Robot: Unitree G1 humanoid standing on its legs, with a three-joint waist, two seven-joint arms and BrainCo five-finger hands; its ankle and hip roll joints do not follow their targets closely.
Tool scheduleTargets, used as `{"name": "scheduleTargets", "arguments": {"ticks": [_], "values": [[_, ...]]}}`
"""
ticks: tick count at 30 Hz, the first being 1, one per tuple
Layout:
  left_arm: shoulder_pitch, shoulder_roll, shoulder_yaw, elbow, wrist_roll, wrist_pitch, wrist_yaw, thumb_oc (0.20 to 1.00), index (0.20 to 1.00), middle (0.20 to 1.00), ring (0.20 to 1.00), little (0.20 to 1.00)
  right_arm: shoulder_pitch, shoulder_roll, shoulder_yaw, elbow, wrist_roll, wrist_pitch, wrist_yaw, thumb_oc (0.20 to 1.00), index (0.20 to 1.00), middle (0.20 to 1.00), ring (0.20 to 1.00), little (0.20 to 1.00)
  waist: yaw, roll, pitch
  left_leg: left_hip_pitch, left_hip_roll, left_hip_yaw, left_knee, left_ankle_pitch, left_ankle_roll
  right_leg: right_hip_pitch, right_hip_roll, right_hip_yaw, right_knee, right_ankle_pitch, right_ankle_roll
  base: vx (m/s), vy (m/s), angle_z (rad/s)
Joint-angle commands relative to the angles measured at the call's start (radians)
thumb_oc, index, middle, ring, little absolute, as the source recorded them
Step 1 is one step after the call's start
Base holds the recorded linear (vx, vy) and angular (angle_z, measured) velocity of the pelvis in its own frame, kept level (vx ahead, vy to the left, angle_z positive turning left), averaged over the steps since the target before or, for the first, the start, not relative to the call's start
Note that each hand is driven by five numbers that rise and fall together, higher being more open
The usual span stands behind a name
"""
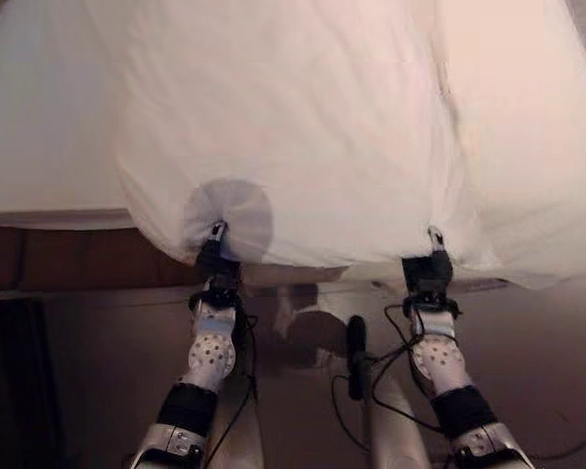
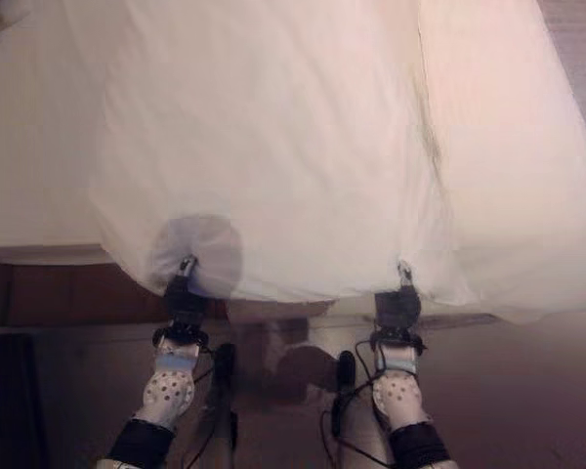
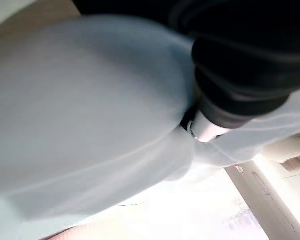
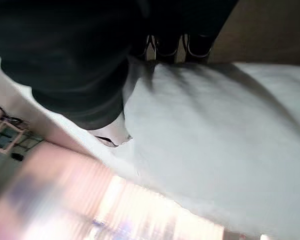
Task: Make the bed
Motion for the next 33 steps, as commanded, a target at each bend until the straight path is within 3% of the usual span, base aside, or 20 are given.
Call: {"name": "scheduleTargets", "arguments": {"ticks": [1, 2, 4, 6, 7, 8, 9, 10, 11, 12, 13, 16, 19, 21, 25, 29, 31, 33], "values": [[0.044, 0.081, 0.103, -0.149, 0.048, -0.036, -0.054, 0.2, 0.2, 0.2, 0.2, 0.2, -0.008, 0.036, 0.009, -0.107, -0.061, -0.021, 0.045, 0.2, 0.2, 0.2, 0.2, 0.2, 0.041, -0.011, -0.094, -0.012, -0.005, -0.001, 0.019, -0.076, 0.022, 0.072, -0.051, -0.067, -0.345, 0.365, 0.011, 0.17, 0.767, -0.34], [0.046, 0.087, 0.101, -0.156, 0.059, -0.029, -0.056, 0.2, 0.2, 0.2, 0.2, 0.2, -0.016, 0.04, 0.017, -0.112, -0.068, -0.011, 0.045, 0.2, 0.2, 0.2, 0.2, 0.2, 0.061, -0.015, -0.097, -0.01, -0.003, 0.019, 0.03, -0.088, 0.031, 0.098, -0.048, -0.158, -0.345, 0.326, 0.004, 0.07, 0.473, -0.98], [0.041, 0.091, 0.103, -0.148, 0.081, -0.03, -0.062, 0.2, 0.2, 0.2, 0.2, 0.2, -0.013, 0.035, 0.023, -0.114, -0.065, -0.009, 0.057, 0.2, 0.2, 0.2, 0.2, 0.2, 0.039, -0.019, -0.104, 0.002, -0.039, 0.038, -0.013, -0.077, 0.044, 0.088, 0.038, -0.106, -0.298, 0.224, -0.023, 0.04, 0.434, -1.04], [0.036, 0.074, 0.098, -0.141, 0.07, -0.029, -0.054, 0.2, 0.2, 0.2, 0.2, 0.2, -0.009, 0.023, 0.033, -0.102, -0.063, -0.01, 0.062, 0.2, 0.2, 0.2, 0.2, 0.2, 0.028, -0.015, -0.102, 0.042, -0.083, 0.051, -0.079, -0.053, 0.056, 0.044, 0.165, -0.042, -0.239, 0.125, -0.058, 0.05, 0.394, -0.3], [0.036, 0.066, 0.099, -0.14, 0.08, -0.029, -0.048, 0.2, 0.2, 0.2, 0.2, 0.2, -0.005, 0.022, 0.032, -0.1, -0.061, -0.018, 0.063, 0.2, 0.2, 0.2, 0.2, 0.2, 0.023, -0.011, -0.095, 0.058, -0.102, 0.061, -0.108, -0.043, 0.057, 0.029, 0.212, -0.019, -0.212, 0.105, -0.071, 0.02, 0.23, -0.04], [0.035, 0.066, 0.099, -0.14, 0.08, -0.029, -0.048, 0.2, 0.2, 0.2, 0.2, 0.2, -0.005, 0.021, 0.032, -0.1, -0.061, -0.018, 0.063, 0.2, 0.2, 0.2, 0.2, 0.2, 0.023, -0.012, -0.096, 0.057, -0.103, 0.062, -0.111, -0.039, 0.057, 0.026, 0.211, -0.018, -0.211, 0.106, -0.071, 0.03, 0.212, -0.09], [0.039, 0.053, 0.086, -0.139, 0.094, -0.022, -0.037, 0.2, 0.2, 0.2, 0.2, 0.2, 0.013, 0.018, 0.035, -0.096, -0.053, -0.022, 0.075, 0.2, 0.2, 0.2, 0.2, 0.2, 0.01, -0.012, -0.082, 0.09, -0.129, 0.06, -0.142, -0.031, 0.054, 0.016, 0.316, 0.02, -0.148, 0.069, -0.097, 0.02, 0.103, 0.0], [0.039, 0.053, 0.086, -0.139, 0.094, -0.022, -0.037, 0.2, 0.2, 0.2, 0.2, 0.2, 0.012, 0.018, 0.035, -0.096, -0.053, -0.022, 0.075, 0.2, 0.2, 0.2, 0.2, 0.2, 0.01, -0.012, -0.083, 0.088, -0.129, 0.061, -0.143, -0.028, 0.054, 0.012, 0.316, 0.021, -0.147, 0.07, -0.098, 0.03, 0.119, 0.08], [0.026, 0.04, 0.07, -0.126, 0.109, -0.025, -0.025, 0.2, 0.2, 0.2, 0.2, 0.2, 0.025, 0.018, 0.028, -0.102, -0.04, -0.036, 0.083, 0.2, 0.2, 0.2, 0.2, 0.2, -0.007, -0.008, -0.07, 0.09, -0.154, 0.041, -0.144, -0.017, 0.053, -0.01, 0.386, 0.079, -0.104, 0.058, -0.121, 0.0, 0.014, 0.16], [0.026, 0.04, 0.07, -0.126, 0.11, -0.025, -0.024, 0.2, 0.2, 0.2, 0.2, 0.2, 0.025, 0.018, 0.028, -0.103, -0.04, -0.037, 0.083, 0.2, 0.2, 0.2, 0.2, 0.2, -0.008, -0.008, -0.07, 0.09, -0.154, 0.04, -0.143, -0.018, 0.053, -0.01, 0.386, 0.078, -0.102, 0.056, -0.121, 0.04, -0.024, 0.46], [0.024, 0.023, 0.059, -0.106, 0.104, -0.023, -0.012, 0.2, 0.2, 0.2, 0.2, 0.2, 0.039, 0.016, 0.029, -0.101, -0.038, -0.045, 0.084, 0.2, 0.2, 0.2, 0.2, 0.2, -0.025, 0.007, -0.071, 0.101, -0.166, 0.014, -0.152, -0.017, 0.065, -0.039, 0.434, 0.122, -0.055, 0.047, -0.14, 0.03, -0.039, 0.5], [0.023, 0.012, 0.056, -0.103, 0.101, -0.027, -0.008, 0.2, 0.2, 0.2, 0.2, 0.2, 0.053, 0.007, 0.027, -0.098, -0.038, -0.034, 0.08, 0.2, 0.2, 0.2, 0.2, 0.2, -0.026, 0.019, -0.078, 0.087, -0.176, 0.01, -0.141, -0.017, 0.072, -0.03, 0.406, 0.113, -0.093, 0.064, -0.141, -0.02, -0.05, 0.5], [0.031, -0.001, 0.055, -0.108, 0.093, -0.04, 0.003, 0.2, 0.2, 0.2, 0.2, 0.2, 0.035, 0.002, 0.031, -0.072, -0.038, -0.026, 0.076, 0.2, 0.2, 0.2, 0.2, 0.2, -0.02, 0.033, -0.086, 0.065, -0.165, 0.024, -0.126, -0.023, 0.07, -0.037, 0.403, 0.096, -0.101, 0.069, -0.131, -0.08, -0.127, 0.06], [0.039, -0.007, 0.054, -0.101, 0.09, -0.037, -0.003, 0.2, 0.2, 0.2, 0.2, 0.2, 0.038, -0.005, 0.029, -0.07, -0.04, -0.019, 0.076, 0.2, 0.2, 0.2, 0.2, 0.2, -0.023, 0.035, -0.084, 0.057, -0.157, 0.029, -0.068, -0.036, 0.069, -0.033, 0.407, 0.096, -0.079, 0.055, -0.145, -0.03, -0.134, -0.01], [0.02, -0.015, 0.033, -0.087, 0.09, -0.04, 0.007, 0.2, 0.2, 0.2, 0.2, 0.2, 0.045, -0.026, 0.022, -0.078, -0.046, -0.027, 0.064, 0.2, 0.2, 0.2, 0.2, 0.2, -0.04, 0.032, -0.078, 0.0, -0.155, 0.037, 0.029, -0.016, 0.038, -0.011, 0.395, 0.089, -0.103, 0.053, -0.162, -0.05, -0.076, 0.2], [0.017, -0.019, 0.039, -0.097, 0.096, -0.047, 0.009, 0.2, 0.2, 0.2, 0.2, 0.2, 0.037, -0.032, 0.026, -0.064, -0.046, -0.024, 0.065, 0.2, 0.2, 0.2, 0.2, 0.2, -0.035, 0.03, -0.078, 0.004, -0.19, -0.027, 0.032, -0.028, 0.044, -0.004, 0.396, 0.097, -0.123, 0.068, -0.157, -0.05, 0.013, 0.26], [0.023, -0.013, 0.058, -0.108, 0.1, -0.058, 0.018, 0.2, 0.2, 0.2, 0.2, 0.2, 0.019, -0.031, 0.019, -0.047, -0.041, -0.035, 0.057, 0.2, 0.2, 0.2, 0.2, 0.2, -0.034, 0.003, -0.081, 0.018, -0.1, -0.05, 0.01, -0.04, 0.055, -0.004, 0.357, 0.106, -0.122, 0.066, -0.152, -0.06, 0.047, 0.08], [0.027, -0.006, 0.07, -0.116, 0.104, -0.073, 0.033, 0.2, 0.2, 0.2, 0.2, 0.2, 0.012, -0.027, 0.02, -0.033, -0.041, -0.034, 0.051, 0.2, 0.2, 0.2, 0.2, 0.2, -0.021, -0.012, -0.086, 0.045, -0.021, -0.127, -0.078, 0.021, 0.046, -0.002, 0.332, 0.109, -0.124, 0.063, -0.15, -0.02, 0.083, 0.28]]}}
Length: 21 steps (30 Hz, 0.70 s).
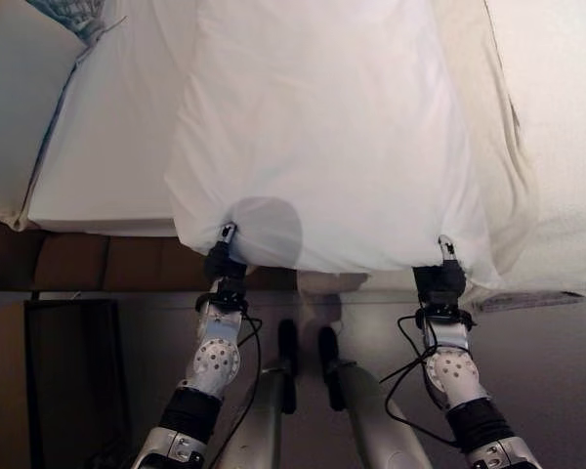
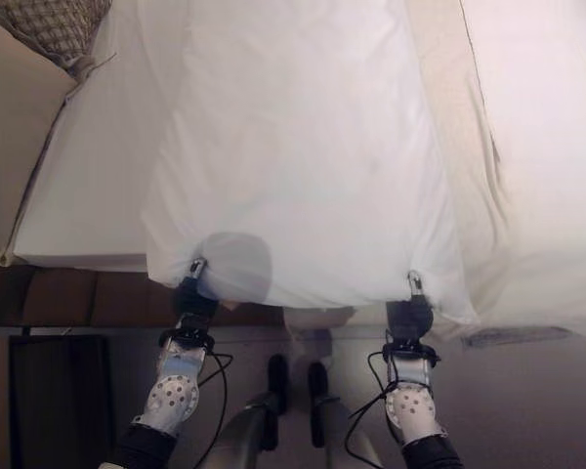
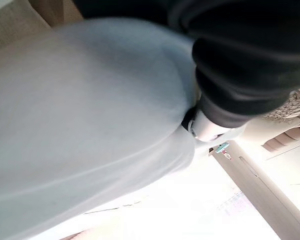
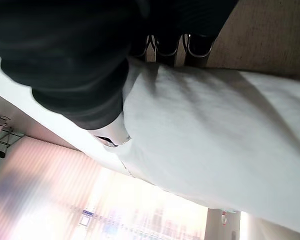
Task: Make the bed
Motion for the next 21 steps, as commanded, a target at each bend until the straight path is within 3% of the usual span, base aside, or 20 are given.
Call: {"name": "scheduleTargets", "arguments": {"ticks": [1, 2, 3, 4, 7, 8, 10, 11, 12, 13, 14, 15, 16, 17, 19, 21], "values": [[0.046, 0.002, 0.043, -0.08, 0.065, -0.069, -0.01, 0.2, 0.2, 0.2, 0.2, 0.2, 0.034, 0.013, -0.01, -0.043, -0.041, -0.027, 0.016, 0.2, 0.2, 0.2, 0.2, 0.2, -0.004, -0.036, -0.049, 0.01, 0.048, -0.006, -0.047, 0.02, 0.078, 0.07, -0.044, 0.08, -0.165, 0.08, 0.188, 0.0, 0.178, 0.35], [0.045, 0.009, 0.049, -0.09, 0.066, -0.085, 0.014, 0.2, 0.2, 0.2, 0.2, 0.2, 0.034, 0.015, -0.012, -0.037, -0.039, -0.038, 0.004, 0.2, 0.2, 0.2, 0.2, 0.2, 0.0, -0.033, -0.047, 0.052, 0.138, -0.027, -0.159, 0.098, 0.054, 0.061, -0.055, 0.08, -0.153, 0.069, 0.192, -0.01, 0.129, 0.17], [0.044, 0.009, 0.049, -0.09, 0.066, -0.085, 0.014, 0.2, 0.2, 0.2, 0.2, 0.2, 0.033, 0.016, -0.012, -0.037, -0.039, -0.038, 0.004, 0.2, 0.2, 0.2, 0.2, 0.2, -0.001, -0.033, -0.049, 0.051, 0.138, -0.028, -0.164, 0.103, 0.053, 0.059, -0.054, 0.08, -0.155, 0.071, 0.191, -0.01, 0.358, 0.04], [0.039, 0.012, 0.057, -0.087, 0.06, -0.102, 0.033, 0.2, 0.2, 0.2, 0.2, 0.2, 0.024, 0.024, -0.021, -0.024, -0.025, -0.048, -0.003, 0.2, 0.2, 0.2, 0.2, 0.2, 0.009, -0.023, -0.051, 0.081, 0.196, -0.066, -0.248, 0.157, 0.021, 0.052, -0.066, 0.094, -0.15, 0.066, 0.202, -0.01, 0.224, -0.09], [0.042, 0.015, 0.069, -0.084, 0.062, -0.105, 0.036, 0.2, 0.2, 0.2, 0.2, 0.2, 0.023, 0.025, -0.024, -0.015, -0.018, -0.049, 0.002, 0.2, 0.2, 0.2, 0.2, 0.2, 0.019, -0.017, -0.056, 0.099, 0.226, -0.095, -0.286, 0.183, -0.001, 0.036, -0.073, 0.103, -0.136, 0.066, 0.213, -0.01, 0.422, -0.15], [0.049, 0.022, 0.075, -0.079, 0.057, -0.108, 0.04, 0.2, 0.2, 0.2, 0.2, 0.2, 0.023, 0.027, -0.024, -0.008, -0.016, -0.048, -0.005, 0.2, 0.2, 0.2, 0.2, 0.2, 0.03, -0.015, -0.064, 0.113, 0.25, -0.115, -0.304, 0.19, -0.022, 0.025, -0.094, 0.118, -0.127, 0.069, 0.238, 0.0, 0.308, -0.05], [0.049, 0.025, 0.076, -0.074, 0.058, -0.107, 0.04, 0.2, 0.2, 0.2, 0.2, 0.2, 0.024, 0.025, -0.029, -0.003, -0.019, -0.045, -0.006, 0.2, 0.2, 0.2, 0.2, 0.2, 0.029, -0.014, -0.066, 0.117, 0.253, -0.09, -0.293, 0.177, -0.027, 0.023, -0.114, 0.121, -0.127, 0.074, 0.25, -0.01, 0.455, -0.04], [0.051, 0.029, 0.072, -0.069, 0.044, -0.102, 0.029, 0.2, 0.2, 0.2, 0.2, 0.2, 0.026, 0.031, -0.016, -0.007, -0.018, -0.038, -0.005, 0.2, 0.2, 0.2, 0.2, 0.2, 0.028, -0.013, -0.069, 0.126, 0.248, -0.068, -0.271, 0.132, -0.024, 0.018, -0.137, 0.132, -0.128, 0.083, 0.272, -0.05, 0.811, -0.01], [0.022, 0.046, 0.036, -0.044, 0.059, -0.098, 0.035, 0.2, 0.2, 0.2, 0.2, 0.2, 0.031, 0.039, -0.018, -0.024, -0.047, -0.038, -0.018, 0.2, 0.2, 0.2, 0.2, 0.2, 0.02, -0.032, -0.061, 0.077, 0.192, -0.061, -0.163, 0.066, -0.019, 0.033, -0.208, 0.171, -0.209, 0.164, 0.307, -0.05, 0.626, -0.03], [0.02, 0.047, 0.035, -0.043, 0.059, -0.098, 0.035, 0.2, 0.2, 0.2, 0.2, 0.2, 0.031, 0.04, -0.019, -0.025, -0.048, -0.038, -0.019, 0.2, 0.2, 0.2, 0.2, 0.2, 0.02, -0.034, -0.061, 0.07, 0.188, -0.062, -0.15, 0.06, -0.017, 0.035, -0.211, 0.171, -0.214, 0.167, 0.31, -0.02, 0.875, 0.0], [0.007, 0.048, 0.001, -0.006, 0.052, -0.075, 0.016, 0.2, 0.2, 0.2, 0.2, 0.2, 0.051, 0.044, -0.043, -0.035, -0.058, -0.037, -0.017, 0.2, 0.2, 0.2, 0.2, 0.2, -0.001, -0.036, -0.051, 0.007, 0.119, -0.006, 0.019, -0.045, -0.006, 0.087, -0.321, 0.177, -0.304, 0.236, 0.338, 0.02, 0.477, 0.05], [0.006, 0.049, 0.001, -0.006, 0.052, -0.075, 0.016, 0.2, 0.2, 0.2, 0.2, 0.2, 0.051, 0.044, -0.043, -0.035, -0.058, -0.037, -0.017, 0.2, 0.2, 0.2, 0.2, 0.2, -0.003, -0.036, -0.054, 0.0, 0.116, -0.007, 0.024, -0.045, -0.004, 0.084, -0.325, 0.176, -0.308, 0.239, 0.34, 0.07, 0.703, 0.37], [0.009, 0.05, -0.01, 0.001, 0.049, -0.068, 0.006, 0.2, 0.2, 0.2, 0.2, 0.2, 0.064, 0.043, -0.047, -0.046, -0.07, -0.032, -0.022, 0.2, 0.2, 0.2, 0.2, 0.2, -0.01, -0.029, -0.055, -0.009, 0.089, -0.001, 0.065, -0.082, 0.012, 0.102, -0.359, 0.173, -0.318, 0.243, 0.336, 0.15, 0.74, 0.67], [0.026, 0.054, -0.025, 0.013, 0.046, -0.054, -0.016, 0.2, 0.2, 0.2, 0.2, 0.2, 0.083, 0.045, -0.059, -0.061, -0.075, -0.022, -0.005, 0.2, 0.2, 0.2, 0.2, 0.2, -0.016, -0.016, -0.057, -0.014, 0.035, 0.013, 0.125, -0.136, 0.053, 0.137, -0.418, 0.16, -0.362, 0.313, 0.325, 0.15, 0.737, 0.64], [0.035, 0.054, -0.029, 0.009, 0.042, -0.052, -0.018, 0.2, 0.2, 0.2, 0.2, 0.2, 0.087, 0.047, -0.052, -0.067, -0.082, -0.018, -0.002, 0.2, 0.2, 0.2, 0.2, 0.2, -0.02, -0.012, -0.063, -0.019, 0.016, 0.023, 0.14, -0.147, 0.073, 0.121, -0.426, 0.135, -0.35, 0.327, 0.315, 0.1, 0.52, 0.2], [0.055, 0.057, -0.024, 0.01, 0.062, -0.046, -0.012, 0.2, 0.2, 0.2, 0.2, 0.2, 0.079, 0.047, -0.046, -0.058, -0.093, -0.013, -0.002, 0.2, 0.2, 0.2, 0.2, 0.2, -0.003, 0.001, -0.055, 0.01, 0.016, 0.063, 0.107, -0.143, 0.085, 0.112, -0.389, 0.014, -0.293, 0.265, 0.299, 0.02, 0.469, -0.3]]}}
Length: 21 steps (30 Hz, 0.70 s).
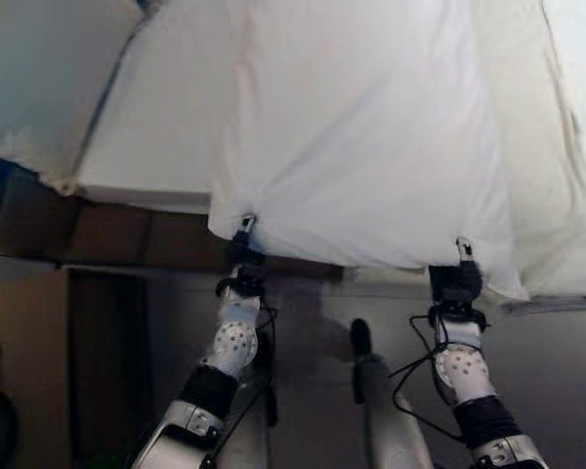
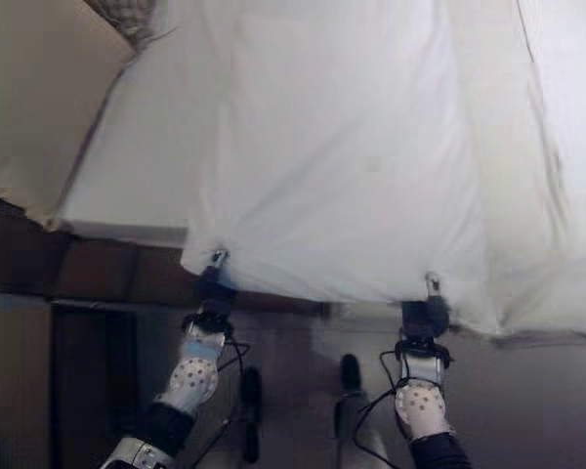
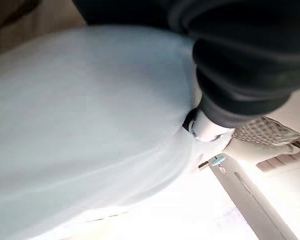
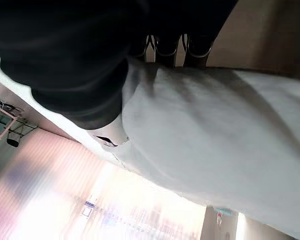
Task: Make the bed
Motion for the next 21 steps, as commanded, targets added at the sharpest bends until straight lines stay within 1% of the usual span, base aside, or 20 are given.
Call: {"name": "scheduleTargets", "arguments": {"ticks": [1, 2, 3, 4, 5, 6, 7, 8, 9, 10, 12, 15, 17, 18, 19, 21], "values": [[0.154, 0.081, 0.046, -0.113, 0.063, -0.038, -0.043, 0.2, 0.2, 0.2, 0.2, 0.2, 0.043, 0.015, 0.038, -0.038, -0.074, -0.001, 0.038, 0.2, 0.2, 0.2, 0.2, 0.2, 0.028, -0.01, -0.043, -0.02, 0.03, -0.017, 0.022, -0.056, 0.012, 0.063, -0.021, -0.094, -0.19, 0.146, 0.031, -0.07, 0.494, -0.97], [0.156, 0.082, 0.064, -0.119, 0.082, -0.04, -0.032, 0.2, 0.2, 0.2, 0.2, 0.2, 0.033, 0.009, 0.047, -0.021, -0.08, -0.004, 0.038, 0.2, 0.2, 0.2, 0.2, 0.2, 0.025, -0.018, -0.035, 0.019, 0.017, 0.018, -0.06, -0.035, 0.017, 0.036, 0.085, -0.117, -0.137, 0.071, 0.014, -0.07, 0.349, -1.03], [0.156, 0.083, 0.064, -0.119, 0.082, -0.04, -0.032, 0.2, 0.2, 0.2, 0.2, 0.2, 0.033, 0.009, 0.047, -0.02, -0.08, -0.004, 0.038, 0.2, 0.2, 0.2, 0.2, 0.2, 0.025, -0.019, -0.036, 0.018, 0.016, 0.018, -0.064, -0.031, 0.017, 0.033, 0.084, -0.116, -0.137, 0.073, 0.014, -0.08, 0.287, -0.73], [0.155, 0.079, 0.07, -0.119, 0.088, -0.044, -0.024, 0.2, 0.2, 0.2, 0.2, 0.2, 0.027, 0.008, 0.051, -0.003, -0.08, -0.004, 0.037, 0.2, 0.2, 0.2, 0.2, 0.2, 0.025, -0.023, -0.03, 0.025, 0.006, 0.035, -0.087, -0.017, 0.022, 0.017, 0.134, -0.119, -0.095, 0.055, 0.004, -0.05, 0.144, -0.38], [0.153, 0.073, 0.071, -0.116, 0.095, -0.048, -0.01, 0.2, 0.2, 0.2, 0.2, 0.2, 0.023, 0.01, 0.06, 0.01, -0.078, -0.007, 0.036, 0.2, 0.2, 0.2, 0.2, 0.2, 0.024, -0.023, -0.022, 0.04, 0.001, 0.042, -0.116, -0.009, 0.022, 0.008, 0.174, -0.106, -0.069, 0.036, -0.003, -0.09, 0.196, -0.43], [0.145, 0.06, 0.087, -0.091, 0.116, -0.069, 0.024, 0.2, 0.2, 0.2, 0.2, 0.2, 0.019, 0.013, 0.068, 0.056, -0.085, -0.006, 0.028, 0.2, 0.2, 0.2, 0.2, 0.2, 0.033, -0.023, -0.018, 0.046, -0.008, 0.06, -0.154, 0.011, 0.02, 0.018, 0.187, -0.107, -0.099, 0.035, -0.016, -0.05, 0.114, -0.31], [0.144, 0.06, 0.087, -0.091, 0.117, -0.069, 0.024, 0.2, 0.2, 0.2, 0.2, 0.2, 0.018, 0.013, 0.067, 0.057, -0.085, -0.006, 0.029, 0.2, 0.2, 0.2, 0.2, 0.2, 0.033, -0.023, -0.017, 0.048, -0.008, 0.06, -0.157, 0.012, 0.02, 0.019, 0.187, -0.107, -0.101, 0.036, -0.016, -0.06, 0.06, -0.31], [0.137, 0.041, 0.096, -0.07, 0.115, -0.085, 0.046, 0.2, 0.2, 0.2, 0.2, 0.2, 0.014, 0.018, 0.072, 0.085, -0.08, -0.004, 0.023, 0.2, 0.2, 0.2, 0.2, 0.2, 0.036, -0.016, -0.012, 0.045, -0.009, 0.067, -0.16, 0.015, 0.017, 0.031, 0.174, -0.093, -0.142, 0.053, -0.011, -0.03, -0.007, -0.39], [0.129, 0.029, 0.11, -0.038, 0.126, -0.098, 0.081, 0.2, 0.2, 0.2, 0.2, 0.2, 0.015, 0.019, 0.071, 0.126, -0.077, 0.005, 0.022, 0.2, 0.2, 0.2, 0.2, 0.2, 0.04, -0.009, -0.01, 0.04, -0.004, 0.073, -0.157, 0.019, 0.014, 0.033, 0.172, -0.078, -0.154, 0.056, -0.009, -0.05, -0.021, -0.37], [0.121, 0.007, 0.124, -0.021, 0.097, -0.119, 0.092, 0.2, 0.2, 0.2, 0.2, 0.2, 0.008, 0.026, 0.07, 0.158, -0.072, 0.007, 0.022, 0.2, 0.2, 0.2, 0.2, 0.2, 0.046, -0.006, -0.006, 0.032, 0.001, 0.084, -0.149, 0.024, 0.011, 0.036, 0.171, -0.082, -0.164, 0.063, -0.008, -0.05, -0.056, -0.27], [0.119, -0.017, 0.164, 0.02, 0.113, -0.141, 0.136, 0.2, 0.2, 0.2, 0.2, 0.2, -0.002, 0.031, 0.059, 0.236, -0.07, 0.026, 0.028, 0.2, 0.2, 0.2, 0.2, 0.2, 0.052, -0.001, -0.004, 0.014, 0.013, 0.096, -0.137, 0.027, 0.005, 0.028, 0.168, -0.095, -0.171, 0.066, -0.005, -0.06, -0.098, 0.04], [0.103, -0.049, 0.215, 0.108, 0.099, -0.174, 0.179, 0.2, 0.2, 0.2, 0.2, 0.2, -0.01, 0.037, 0.054, 0.336, -0.086, 0.059, 0.041, 0.2, 0.2, 0.2, 0.2, 0.2, 0.049, -0.001, -0.004, -0.008, 0.019, 0.096, -0.122, 0.036, -0.002, 0.012, 0.174, -0.099, -0.164, 0.066, -0.01, -0.04, -0.082, 0.07], [0.088, -0.064, 0.232, 0.184, 0.106, -0.172, 0.205, 0.2, 0.2, 0.2, 0.2, 0.2, -0.022, 0.038, 0.053, 0.409, -0.105, 0.069, 0.036, 0.2, 0.2, 0.2, 0.2, 0.2, 0.044, 0.0, -0.005, -0.016, 0.02, 0.099, -0.133, 0.046, -0.004, 0.001, 0.172, -0.097, -0.17, 0.075, -0.01, -0.02, -0.018, 0.01], [0.077, -0.079, 0.242, 0.227, 0.083, -0.175, 0.21, 0.2, 0.2, 0.2, 0.2, 0.2, -0.028, 0.039, 0.051, 0.459, -0.116, 0.079, 0.032, 0.2, 0.2, 0.2, 0.2, 0.2, 0.04, 0.001, -0.005, -0.018, 0.022, 0.103, -0.141, 0.051, -0.008, -0.003, 0.171, -0.099, -0.173, 0.077, -0.009, 0.0, 0.0, 0.0], [0.069, -0.081, 0.244, 0.261, 0.099, -0.17, 0.217, 0.2, 0.2, 0.2, 0.2, 0.2, -0.034, 0.041, 0.047, 0.5, -0.125, 0.086, 0.029, 0.2, 0.2, 0.2, 0.2, 0.2, 0.038, 0.001, -0.005, -0.016, 0.023, 0.104, -0.146, 0.054, -0.009, 0.0, 0.171, -0.098, -0.178, 0.078, -0.009, 0.0, 0.0, 0.0], [0.05, -0.098, 0.259, 0.33, 0.083, -0.174, 0.224, 0.2, 0.2, 0.2, 0.2, 0.2, -0.046, 0.041, 0.05, 0.561, -0.147, 0.102, 0.028, 0.2, 0.2, 0.2, 0.2, 0.2, 0.034, -0.001, 0.0, -0.024, 0.024, 0.104, -0.145, 0.06, -0.012, -0.005, 0.171, -0.096, -0.177, 0.083, -0.009, 0.0, 0.0, 0.0]]}}
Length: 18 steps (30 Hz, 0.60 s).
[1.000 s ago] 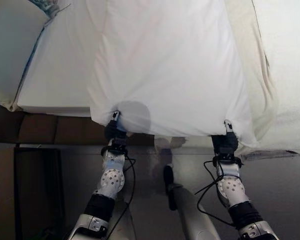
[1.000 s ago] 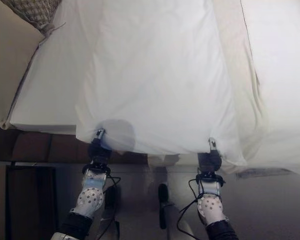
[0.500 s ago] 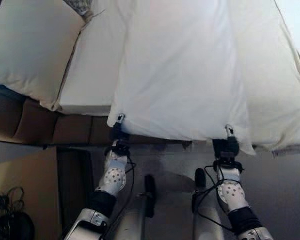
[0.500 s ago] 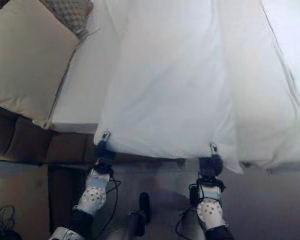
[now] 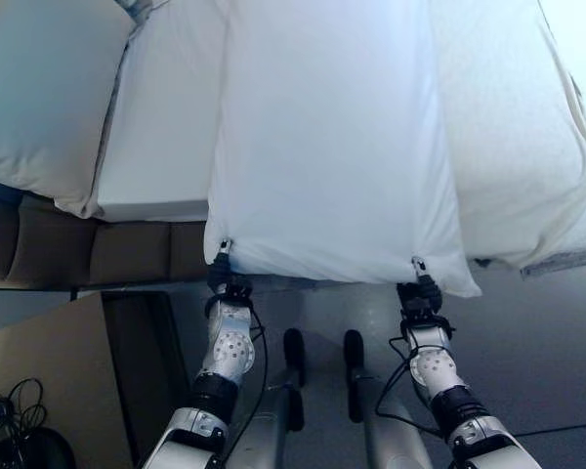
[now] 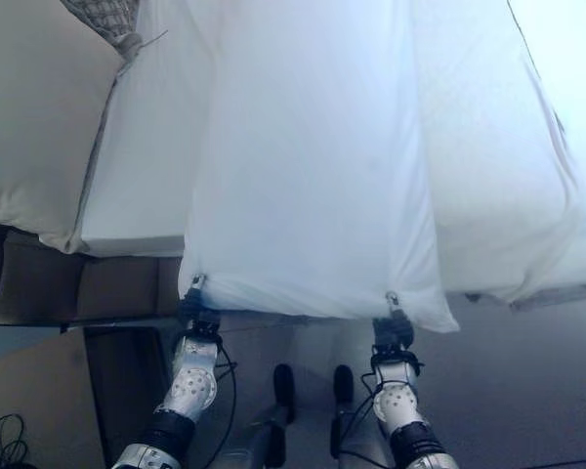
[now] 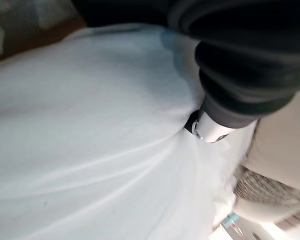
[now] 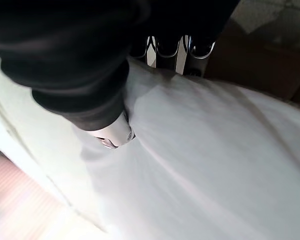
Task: Make the bed
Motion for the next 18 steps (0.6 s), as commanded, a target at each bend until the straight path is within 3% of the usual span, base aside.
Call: {"name": "scheduleTargets", "arguments": {"ticks": [1, 4, 5, 11, 12, 13, 14, 18], "values": [[0.07, -0.007, 0.099, 0.103, 0.011, -0.067, 0.07, 0.2, 0.2, 0.2, 0.2, 0.2, 0.143, -0.007, -0.012, 0.078, -0.048, 0.031, -0.022, 0.2, 0.2, 0.2, 0.2, 0.2, -0.002, -0.009, 0.023, -0.043, 0.056, 0.04, 0.05, -0.026, -0.106, -0.001, -0.025, 0.016, -0.141, 0.13, 0.058, -0.01, -0.005, 0.04], [0.057, -0.019, 0.111, 0.209, 0.012, -0.041, 0.089, 0.2, 0.2, 0.2, 0.2, 0.2, 0.131, -0.005, -0.017, 0.161, -0.072, 0.051, -0.031, 0.2, 0.2, 0.2, 0.2, 0.2, -0.006, -0.012, 0.025, -0.037, 0.057, 0.038, 0.036, -0.02, -0.103, -0.004, -0.024, 0.018, -0.137, 0.133, 0.058, 0.0, -0.001, 0.08], [0.021, -0.021, 0.133, 0.39, 0.049, 0.016, 0.126, 0.2, 0.2, 0.2, 0.2, 0.2, 0.111, -0.007, -0.018, 0.274, -0.121, 0.082, -0.049, 0.2, 0.2, 0.2, 0.2, 0.2, -0.011, -0.015, 0.028, -0.033, 0.062, 0.042, 0.037, -0.025, -0.104, 0.001, -0.023, 0.018, -0.13, 0.129, 0.059, 0.0, 0.0, 0.0], [-0.005, -0.031, 0.147, 0.504, 0.035, 0.053, 0.146, 0.2, 0.2, 0.2, 0.2, 0.2, 0.093, -0.001, -0.025, 0.378, -0.164, 0.108, -0.083, 0.2, 0.2, 0.2, 0.2, 0.2, -0.018, -0.018, 0.024, -0.026, 0.065, 0.041, 0.038, -0.024, -0.101, 0.007, -0.021, 0.019, -0.125, 0.129, 0.057, 0.0, 0.006, 0.03], [-0.009, -0.035, 0.146, 0.537, 0.029, 0.071, 0.144, 0.206, 0.206, 0.206, 0.206, 0.206, 0.087, 0.001, -0.023, 0.399, -0.188, 0.113, -0.098, 1.0, 1.0, 1.0, 1.0, 1.0, -0.021, -0.018, 0.021, -0.021, 0.065, 0.041, 0.031, -0.025, -0.099, 0.01, -0.021, 0.021, -0.128, 0.132, 0.059, 0.0, 0.0, 0.0], [-0.008, -0.035, 0.146, 0.537, 0.028, 0.071, 0.143, 0.369, 0.369, 0.369, 0.369, 0.369, 0.088, 0.001, -0.023, 0.398, -0.189, 0.113, -0.099, 1.0, 1.0, 1.0, 1.0, 1.0, -0.021, -0.018, 0.021, -0.02, 0.065, 0.042, 0.029, -0.024, -0.099, 0.011, -0.022, 0.021, -0.128, 0.132, 0.059, 0.03, 0.04, 0.01], [-0.01, -0.04, 0.133, 0.545, 0.035, 0.088, 0.145, 1.0, 1.0, 1.0, 1.0, 1.0, 0.084, 0.006, -0.021, 0.398, -0.186, 0.115, -0.108, 1.0, 1.0, 1.0, 1.0, 1.0, -0.022, -0.015, 0.018, -0.012, 0.063, 0.041, 0.02, -0.021, -0.098, 0.015, -0.024, 0.02, -0.132, 0.133, 0.061, 0.0, 0.0, 0.0], [-0.015, -0.038, 0.126, 0.568, 0.042, 0.097, 0.147, 1.0, 1.0, 1.0, 1.0, 1.0, 0.079, 0.015, -0.009, 0.398, -0.192, 0.116, -0.114, 1.0, 1.0, 1.0, 1.0, 1.0, -0.021, -0.015, 0.01, 0.0, 0.063, 0.041, 0.011, -0.02, -0.095, 0.024, -0.025, 0.023, -0.137, 0.134, 0.062, 0.01, 0.004, 0.01]]}}
